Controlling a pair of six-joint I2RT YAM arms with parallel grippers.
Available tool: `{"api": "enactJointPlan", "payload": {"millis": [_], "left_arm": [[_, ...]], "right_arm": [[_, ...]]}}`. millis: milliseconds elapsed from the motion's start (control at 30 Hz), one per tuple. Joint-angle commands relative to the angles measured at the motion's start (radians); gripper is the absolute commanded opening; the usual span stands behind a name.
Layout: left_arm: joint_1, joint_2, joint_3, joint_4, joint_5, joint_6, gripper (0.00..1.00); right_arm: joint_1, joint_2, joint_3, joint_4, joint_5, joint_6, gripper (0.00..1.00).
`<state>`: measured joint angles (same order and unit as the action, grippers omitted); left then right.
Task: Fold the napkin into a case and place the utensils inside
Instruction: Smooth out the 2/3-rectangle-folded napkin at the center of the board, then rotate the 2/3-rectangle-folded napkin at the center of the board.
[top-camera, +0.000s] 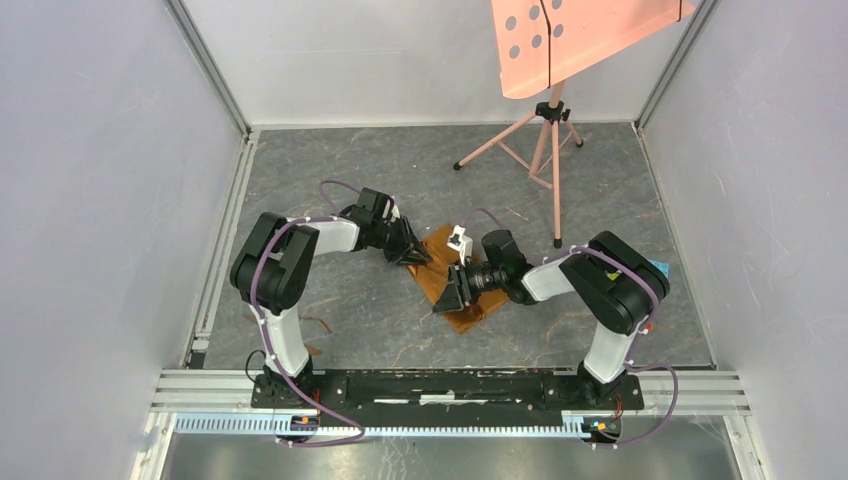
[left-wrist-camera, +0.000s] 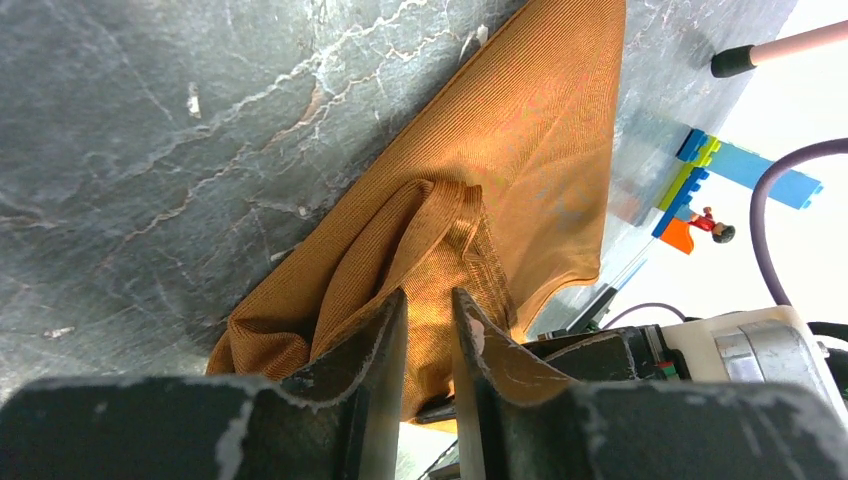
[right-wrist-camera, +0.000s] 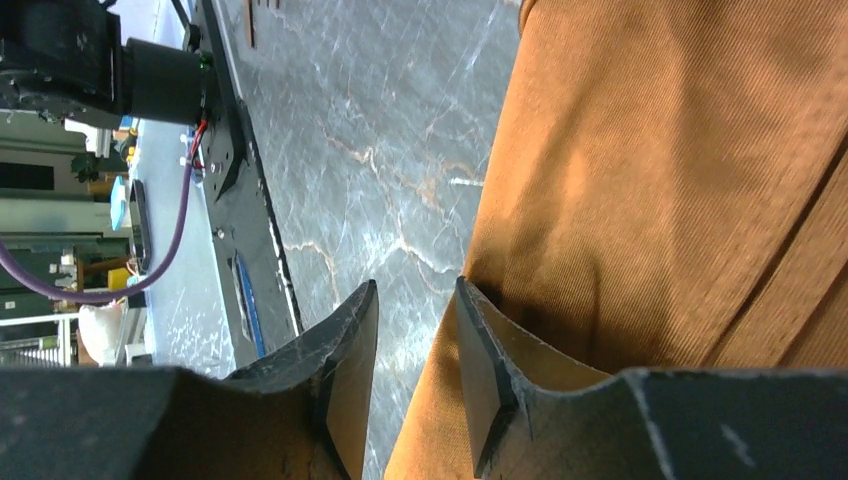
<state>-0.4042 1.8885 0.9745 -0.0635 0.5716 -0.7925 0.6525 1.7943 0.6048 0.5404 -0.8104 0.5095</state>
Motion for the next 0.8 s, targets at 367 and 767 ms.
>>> {"api": "enactJointPlan", "payload": {"millis": [367,767], "left_arm": [[-0.008,-0.043,0.078,-0.146,-0.052,0.102,0.43],[-0.034,-0.326,0.183,-0.406,-0.042,0.190,0.64]], "right_arm": [[-0.066,-0.451,-0.231,-0.402,0.123,-0.228,0.54],[-0.073,-0.258,-0.059,-0.410,0.428,-0.223,0.45]]}}
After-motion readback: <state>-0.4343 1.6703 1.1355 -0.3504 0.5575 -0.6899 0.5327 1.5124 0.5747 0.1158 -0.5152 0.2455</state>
